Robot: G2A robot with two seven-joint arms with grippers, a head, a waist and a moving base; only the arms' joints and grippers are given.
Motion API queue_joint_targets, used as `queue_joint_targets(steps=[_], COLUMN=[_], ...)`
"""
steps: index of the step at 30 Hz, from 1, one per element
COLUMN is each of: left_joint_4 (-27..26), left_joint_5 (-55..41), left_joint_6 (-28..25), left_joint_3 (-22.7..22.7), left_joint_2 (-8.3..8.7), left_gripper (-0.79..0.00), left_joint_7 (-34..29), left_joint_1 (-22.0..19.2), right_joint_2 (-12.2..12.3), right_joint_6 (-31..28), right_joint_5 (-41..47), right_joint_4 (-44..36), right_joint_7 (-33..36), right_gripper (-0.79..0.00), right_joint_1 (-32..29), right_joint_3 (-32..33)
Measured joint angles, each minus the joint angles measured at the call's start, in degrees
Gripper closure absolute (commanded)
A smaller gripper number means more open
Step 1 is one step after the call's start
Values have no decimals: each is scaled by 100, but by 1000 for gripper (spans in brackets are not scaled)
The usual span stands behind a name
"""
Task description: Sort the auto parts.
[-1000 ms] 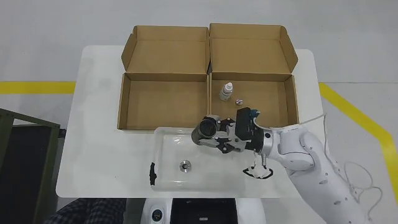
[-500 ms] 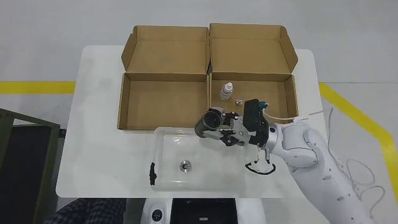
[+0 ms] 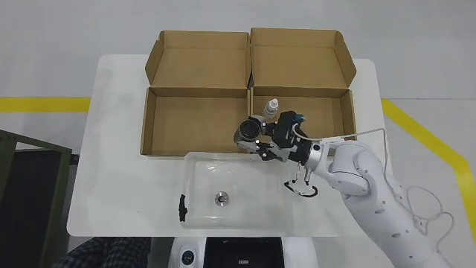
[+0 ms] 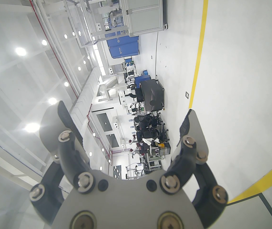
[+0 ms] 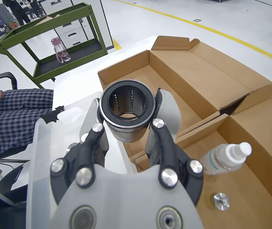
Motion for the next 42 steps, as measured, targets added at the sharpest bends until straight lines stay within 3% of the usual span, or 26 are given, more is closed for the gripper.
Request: queue_joint_targets(steps=[4, 22, 42], left_joint_4=[0, 0, 0], left_joint_5=[0, 0, 0], left_joint_6=[0, 0, 0], left_joint_3=[0, 0, 0], left_joint_2=[0, 0, 0], left_gripper=[-785, -785, -785], left_joint_7=[0, 0, 0], left_joint_1=[0, 0, 0], right_joint_2=[-70, -567, -1085], right_joint_6=[357, 1167, 1711], right_joint_5=[-533, -943, -1103], right_joint_4=[101, 1268, 2737], right_joint_7=[54, 289, 123], right_gripper=[0, 0, -3], right_joint_1=[256, 1700, 2523], right_joint_3=[-271, -1533, -2186])
